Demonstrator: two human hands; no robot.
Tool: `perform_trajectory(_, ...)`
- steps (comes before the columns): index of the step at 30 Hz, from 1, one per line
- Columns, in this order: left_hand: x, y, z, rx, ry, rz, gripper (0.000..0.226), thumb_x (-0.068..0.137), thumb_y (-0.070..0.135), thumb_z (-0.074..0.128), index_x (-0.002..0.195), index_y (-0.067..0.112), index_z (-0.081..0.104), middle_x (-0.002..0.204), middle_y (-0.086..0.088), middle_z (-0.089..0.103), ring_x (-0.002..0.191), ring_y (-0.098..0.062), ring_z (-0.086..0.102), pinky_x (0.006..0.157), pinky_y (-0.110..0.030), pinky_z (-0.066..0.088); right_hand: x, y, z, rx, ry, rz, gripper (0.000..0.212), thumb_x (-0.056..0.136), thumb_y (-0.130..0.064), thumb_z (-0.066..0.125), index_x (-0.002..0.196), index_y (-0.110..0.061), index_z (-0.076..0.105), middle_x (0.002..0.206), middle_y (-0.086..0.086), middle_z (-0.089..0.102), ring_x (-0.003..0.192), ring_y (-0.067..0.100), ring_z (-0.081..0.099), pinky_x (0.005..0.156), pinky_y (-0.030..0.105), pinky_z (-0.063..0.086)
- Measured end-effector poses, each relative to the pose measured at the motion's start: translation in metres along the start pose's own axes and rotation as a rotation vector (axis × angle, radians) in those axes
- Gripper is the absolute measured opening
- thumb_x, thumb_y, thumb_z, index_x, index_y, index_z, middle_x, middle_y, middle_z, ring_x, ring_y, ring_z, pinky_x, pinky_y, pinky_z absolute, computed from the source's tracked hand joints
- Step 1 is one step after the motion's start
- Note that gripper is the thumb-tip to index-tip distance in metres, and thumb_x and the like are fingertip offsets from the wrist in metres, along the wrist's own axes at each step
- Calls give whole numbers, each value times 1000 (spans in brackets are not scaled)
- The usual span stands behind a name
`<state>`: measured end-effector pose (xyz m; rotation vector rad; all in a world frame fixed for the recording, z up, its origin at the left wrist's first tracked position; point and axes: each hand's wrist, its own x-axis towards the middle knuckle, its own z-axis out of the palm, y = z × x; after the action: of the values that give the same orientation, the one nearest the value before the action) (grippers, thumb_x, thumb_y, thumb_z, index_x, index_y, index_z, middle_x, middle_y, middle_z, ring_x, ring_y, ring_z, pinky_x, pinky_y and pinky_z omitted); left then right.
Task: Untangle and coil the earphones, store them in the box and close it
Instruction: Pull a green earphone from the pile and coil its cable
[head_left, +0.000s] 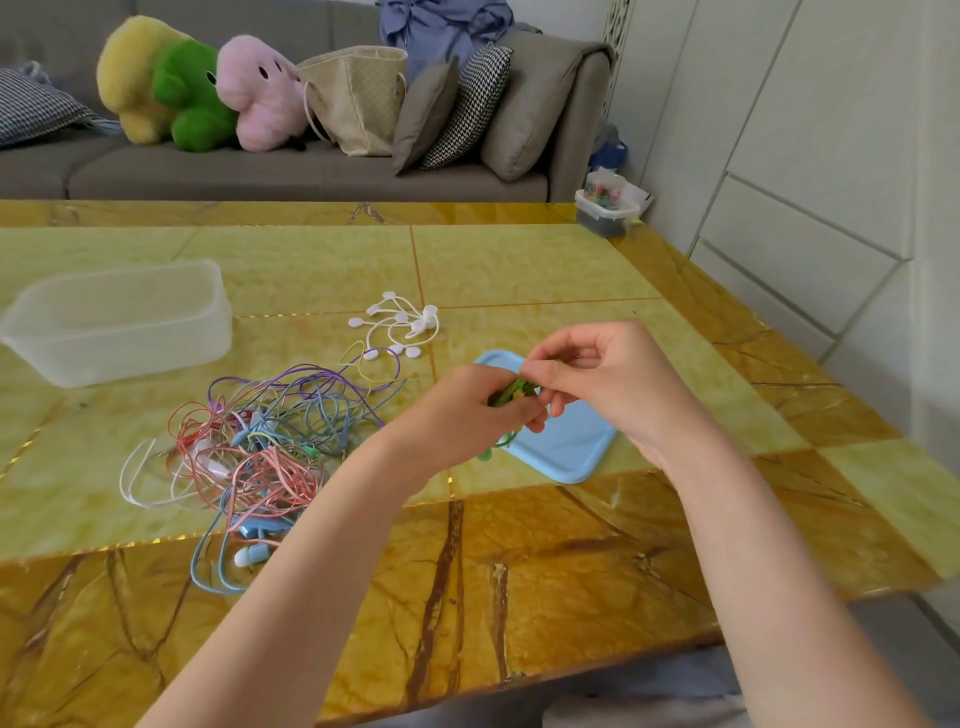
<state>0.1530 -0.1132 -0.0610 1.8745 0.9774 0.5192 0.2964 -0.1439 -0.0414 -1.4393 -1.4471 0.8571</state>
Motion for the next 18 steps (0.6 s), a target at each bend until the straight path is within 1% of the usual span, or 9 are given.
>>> perform_trajectory(2,-2,0,-2,-151,0,-38,13,93,19,55,85,15,64,55,11,50,49,-4,42,47,-17,32,1,1,-2,-6,21,-6,6,79,0,70,75,-4,68,55,9,64,43,11,57,51,18,49)
perform_trajectory(3,-2,1,-5,-299,8,-56,9,92,16,56,92,14,64,63,4,55,55,-9,48,50,-22,35,1,1,-5,12,35,-8,8,79,1,69,74,-5,67,54,8,63,42,10,56,50,17,48)
perform_trajectory(5,-2,2,-14,-689,56,-131,17,91,14,56,107,9,61,80,-6,69,65,-17,62,61,-29,47,0,1,-8,68,48,-2,13,79,4,68,71,-6,66,51,5,61,40,9,54,48,16,47)
perform_trajectory(6,-1,2,-18,-819,100,-178,20,91,14,55,110,7,59,90,-8,72,68,-19,66,66,-30,52,0,0,-9,80,42,0,14,79,5,67,70,-6,66,51,5,61,40,9,54,48,16,47)
perform_trajectory(7,-1,1,-20,-847,146,-222,20,92,15,55,110,7,59,97,-9,72,71,-20,67,68,-30,54,-1,0,-8,69,32,-3,13,79,4,67,71,-6,66,51,5,62,40,9,54,48,16,47)
perform_trajectory(10,2,-10,-21,-563,266,-260,15,95,16,50,100,10,63,97,-6,70,80,-15,64,76,-26,53,0,-1,-8,37,28,-19,13,79,3,68,71,-6,65,52,4,62,41,9,54,49,16,47)
perform_trajectory(13,3,-10,-22,-387,322,-89,23,98,24,42,99,19,65,101,4,70,100,-9,62,93,-23,42,-1,-2,-9,69,-11,-10,12,80,4,67,72,-5,65,51,3,61,40,9,54,48,16,47)
perform_trajectory(15,1,-2,-18,-334,226,47,31,100,30,36,105,21,65,105,9,70,105,-3,61,95,-17,41,-1,-2,-5,69,-61,1,10,80,3,68,73,-5,65,54,6,62,43,11,55,50,18,48)
perform_trajectory(18,-3,6,-8,-322,52,100,37,100,32,31,96,19,65,90,2,70,84,-6,66,79,-12,48,2,-3,1,95,-40,-20,5,81,1,67,77,-3,66,59,13,62,45,13,57,52,20,51)
